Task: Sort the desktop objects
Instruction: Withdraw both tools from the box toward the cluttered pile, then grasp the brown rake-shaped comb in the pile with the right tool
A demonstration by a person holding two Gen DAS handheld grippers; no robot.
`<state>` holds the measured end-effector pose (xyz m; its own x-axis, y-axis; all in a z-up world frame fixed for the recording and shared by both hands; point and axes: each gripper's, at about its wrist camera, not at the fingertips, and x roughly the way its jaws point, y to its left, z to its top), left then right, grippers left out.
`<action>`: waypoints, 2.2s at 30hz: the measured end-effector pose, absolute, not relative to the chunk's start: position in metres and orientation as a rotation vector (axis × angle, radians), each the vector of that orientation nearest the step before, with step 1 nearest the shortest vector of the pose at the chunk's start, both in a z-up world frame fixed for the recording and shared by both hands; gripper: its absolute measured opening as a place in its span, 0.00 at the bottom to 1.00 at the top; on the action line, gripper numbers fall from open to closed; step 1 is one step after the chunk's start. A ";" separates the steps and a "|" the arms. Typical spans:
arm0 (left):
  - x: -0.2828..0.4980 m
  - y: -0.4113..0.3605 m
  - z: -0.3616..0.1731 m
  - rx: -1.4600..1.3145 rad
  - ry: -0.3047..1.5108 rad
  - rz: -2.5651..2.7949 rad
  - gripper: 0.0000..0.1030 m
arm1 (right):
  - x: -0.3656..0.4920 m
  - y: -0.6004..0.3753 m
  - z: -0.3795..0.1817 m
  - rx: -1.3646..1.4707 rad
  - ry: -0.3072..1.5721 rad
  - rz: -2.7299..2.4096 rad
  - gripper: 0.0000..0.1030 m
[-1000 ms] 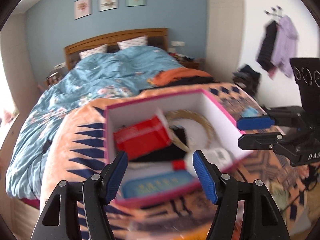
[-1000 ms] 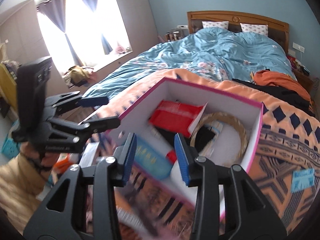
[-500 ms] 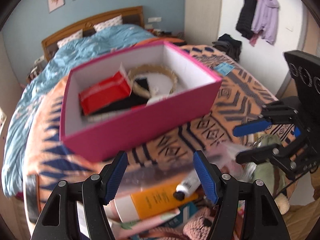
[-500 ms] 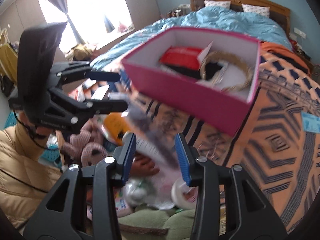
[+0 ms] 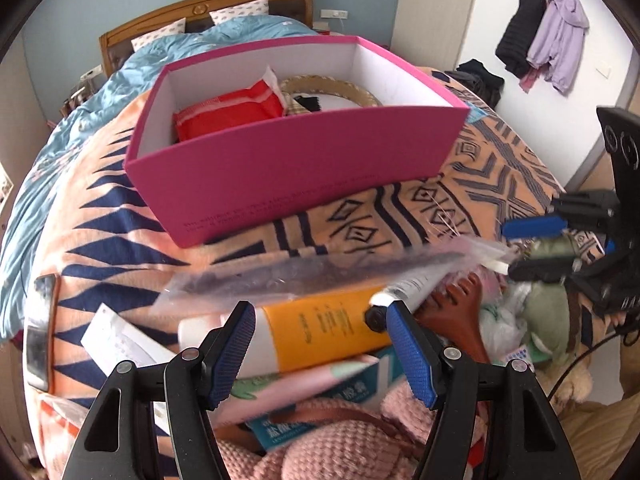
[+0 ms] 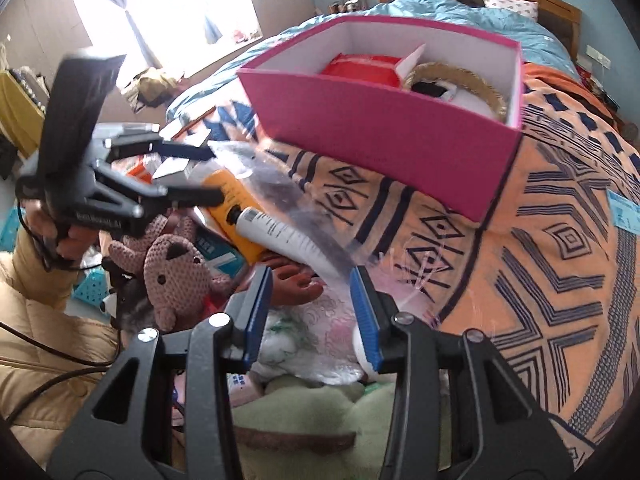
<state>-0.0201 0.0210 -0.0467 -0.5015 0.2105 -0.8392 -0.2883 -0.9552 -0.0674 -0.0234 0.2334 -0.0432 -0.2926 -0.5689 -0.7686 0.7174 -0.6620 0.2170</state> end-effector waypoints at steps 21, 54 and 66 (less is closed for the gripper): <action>0.030 0.055 -0.038 -1.277 0.281 2.411 0.68 | 0.039 0.204 -0.052 1.103 0.376 -1.866 0.41; 0.052 0.086 -0.058 -1.296 0.541 2.356 0.71 | 0.029 0.204 -0.061 1.088 0.288 -1.877 0.45; 0.044 0.078 -0.059 -1.291 0.457 2.343 0.71 | 0.001 0.204 -0.064 1.284 0.037 -1.891 0.48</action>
